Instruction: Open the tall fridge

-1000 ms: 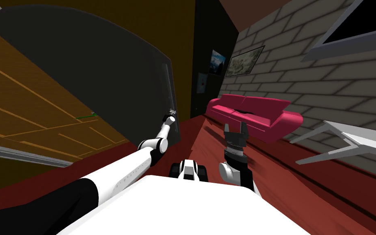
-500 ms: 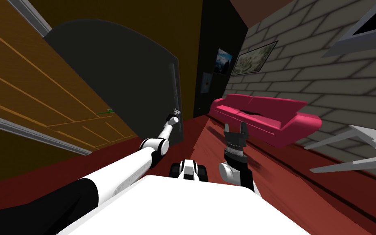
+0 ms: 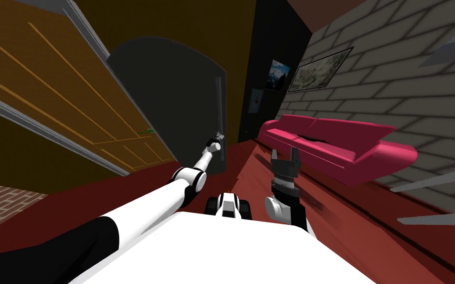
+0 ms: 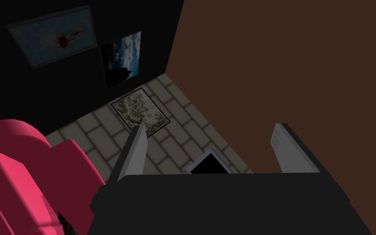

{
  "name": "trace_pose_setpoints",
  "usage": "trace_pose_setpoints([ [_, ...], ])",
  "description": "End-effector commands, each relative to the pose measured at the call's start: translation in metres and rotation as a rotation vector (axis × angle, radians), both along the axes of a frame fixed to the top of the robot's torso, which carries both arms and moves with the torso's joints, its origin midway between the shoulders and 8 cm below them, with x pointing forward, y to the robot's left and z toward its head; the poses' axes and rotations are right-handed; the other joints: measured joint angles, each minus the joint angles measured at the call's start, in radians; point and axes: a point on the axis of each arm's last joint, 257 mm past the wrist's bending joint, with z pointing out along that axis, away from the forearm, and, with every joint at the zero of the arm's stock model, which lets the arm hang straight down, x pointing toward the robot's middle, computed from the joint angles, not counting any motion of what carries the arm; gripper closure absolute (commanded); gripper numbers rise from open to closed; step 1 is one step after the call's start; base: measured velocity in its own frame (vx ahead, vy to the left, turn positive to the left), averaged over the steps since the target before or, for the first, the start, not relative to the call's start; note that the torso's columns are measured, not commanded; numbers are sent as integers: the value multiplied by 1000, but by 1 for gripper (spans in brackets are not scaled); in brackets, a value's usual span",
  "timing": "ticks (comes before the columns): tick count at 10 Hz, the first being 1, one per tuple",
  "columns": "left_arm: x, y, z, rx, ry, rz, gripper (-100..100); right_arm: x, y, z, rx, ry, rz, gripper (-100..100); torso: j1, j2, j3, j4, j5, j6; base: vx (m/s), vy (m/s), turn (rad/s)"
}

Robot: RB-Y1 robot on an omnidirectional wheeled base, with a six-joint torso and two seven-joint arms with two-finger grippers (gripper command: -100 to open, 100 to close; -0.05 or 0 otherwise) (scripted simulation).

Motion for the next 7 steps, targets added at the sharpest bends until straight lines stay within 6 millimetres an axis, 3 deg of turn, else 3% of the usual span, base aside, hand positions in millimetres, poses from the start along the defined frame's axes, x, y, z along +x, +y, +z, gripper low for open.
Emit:
trace_pose_setpoints([
  [1, -8, -40, 1, 0, 0, -76, 100, 0, 0, 0, 0, 0, 0, 0, 1, 0, 0, 0, 0, 1, -101, 59, 119],
  [2, -9, -46, 1, 11, -1, -86, 100, 0, 0, 0, 0, 0, 0, 0, 0, -1, 0, -1, 1, 2, -54, 27, 20],
  [4, -18, -82, -5, 4, 14, -154, 100, 0, 0, 0, 0, 0, 0, 0, -4, -3, -2, -2, -1, 3, -75, 47, 167],
  [5, -16, -75, -7, -1, 15, -138, 100, 0, 0, 0, 0, 0, 0, 0, -4, -4, -3, -3, -1, 5, -31, 17, 1],
  [7, -25, -103, -10, 0, 20, -189, 100, 0, 0, 0, 0, 0, 0, 0, -4, -4, -3, -4, -1, 10, -99, 175, -124],
])
